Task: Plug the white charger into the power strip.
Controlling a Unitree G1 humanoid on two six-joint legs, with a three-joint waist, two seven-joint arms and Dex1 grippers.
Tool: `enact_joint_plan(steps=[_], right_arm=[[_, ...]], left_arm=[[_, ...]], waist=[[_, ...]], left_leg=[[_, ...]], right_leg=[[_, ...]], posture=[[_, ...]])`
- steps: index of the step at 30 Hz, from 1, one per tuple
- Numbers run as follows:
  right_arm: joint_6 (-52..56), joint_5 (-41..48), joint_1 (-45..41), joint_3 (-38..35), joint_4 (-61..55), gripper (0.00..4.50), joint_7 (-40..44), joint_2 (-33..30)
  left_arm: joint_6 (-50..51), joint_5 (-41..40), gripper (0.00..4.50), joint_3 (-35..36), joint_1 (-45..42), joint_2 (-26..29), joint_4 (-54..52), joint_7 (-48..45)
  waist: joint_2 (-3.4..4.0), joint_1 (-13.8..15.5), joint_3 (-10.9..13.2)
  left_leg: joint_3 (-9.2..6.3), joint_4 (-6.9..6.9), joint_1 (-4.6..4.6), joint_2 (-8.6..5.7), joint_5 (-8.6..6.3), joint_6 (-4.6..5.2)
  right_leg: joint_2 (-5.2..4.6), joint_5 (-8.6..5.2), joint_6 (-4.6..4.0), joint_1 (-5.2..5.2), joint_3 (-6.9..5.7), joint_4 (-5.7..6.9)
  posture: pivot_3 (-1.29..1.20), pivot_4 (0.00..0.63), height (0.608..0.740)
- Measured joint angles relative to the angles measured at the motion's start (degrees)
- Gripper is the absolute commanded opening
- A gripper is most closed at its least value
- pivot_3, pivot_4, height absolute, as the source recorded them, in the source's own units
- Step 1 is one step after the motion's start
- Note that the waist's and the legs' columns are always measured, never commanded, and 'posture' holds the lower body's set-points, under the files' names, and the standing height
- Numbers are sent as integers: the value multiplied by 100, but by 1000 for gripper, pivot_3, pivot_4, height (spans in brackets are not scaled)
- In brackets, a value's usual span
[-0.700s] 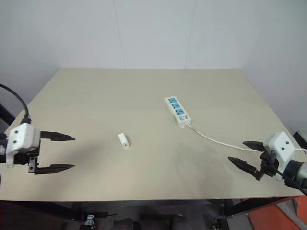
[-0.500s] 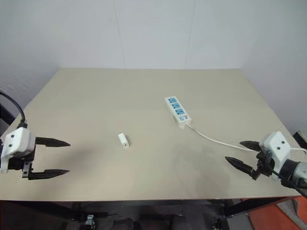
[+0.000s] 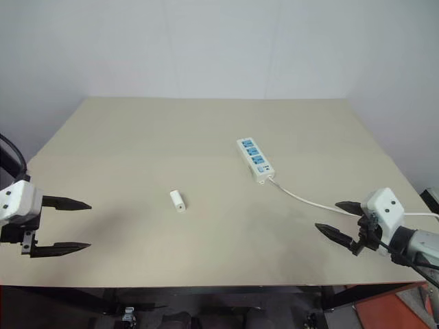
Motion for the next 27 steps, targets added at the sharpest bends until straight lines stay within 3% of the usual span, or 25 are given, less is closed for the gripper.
enact_joint_plan(steps=[6, 12, 17, 25, 26, 27], right_arm=[[-198, -704, -1864, 1221, 1657, 4500, -234, 610], [-882, -1530, -3996, 1978, 4747, 4500, -479, 1365], [-1211, -1915, -4987, 2154, 6446, 3225, -267, 1558], [-1839, -2214, -5166, 2205, 6980, 320, 12, 1596], [-1910, -2250, -5164, 2206, 6980, 26, 24, 1600], [-1986, -2271, -5152, 2210, 6980, 8, 43, 1601]], left_arm=[[133, -121, 4465, -343, -301, -49, -513, 234], [76, 124, 4465, -843, -578, 48, -654, 348], [81, 109, 4500, -1140, -634, -238, -993, 568], [-44, 223, 4500, -1248, -353, -493, -1212, 809], [-74, 236, 4500, -1266, -359, -506, -1208, 819], [-95, 247, 4500, -1289, -372, -520, -1200, 827]], waist=[[-2, -79, 3], [-1, -139, 9], [-2, -139, 10], [-3, -165, 9], [-3, -164, 9], [-3, -166, 9]], left_leg=[[0, -3, -10, -5, 0, 0], [-2, -6, -25, -11, 0, 0], [-16, -7, -32, -8, -4, 3], [-40, -5, -6, -5, -3, -3], [-40, -5, 0, -5, -2, -3], [-40, -6, 2, -5, -2, -3]], right_leg=[[2, 5, -9, -14, 4, 1], [2, 7, -12, -21, -2, 1], [-4, 11, -8, -20, -6, -5], [-2, 15, -13, -4, -2, 8], [-2, 15, -13, 1, -1, 10], [-1, 15, -13, 1, -1, 10]], posture=[[0, 150, 740], [0, 150, 740], [0, 150, 740], [0, 150, 740], [0, 150, 740], [0, 150, 740]])
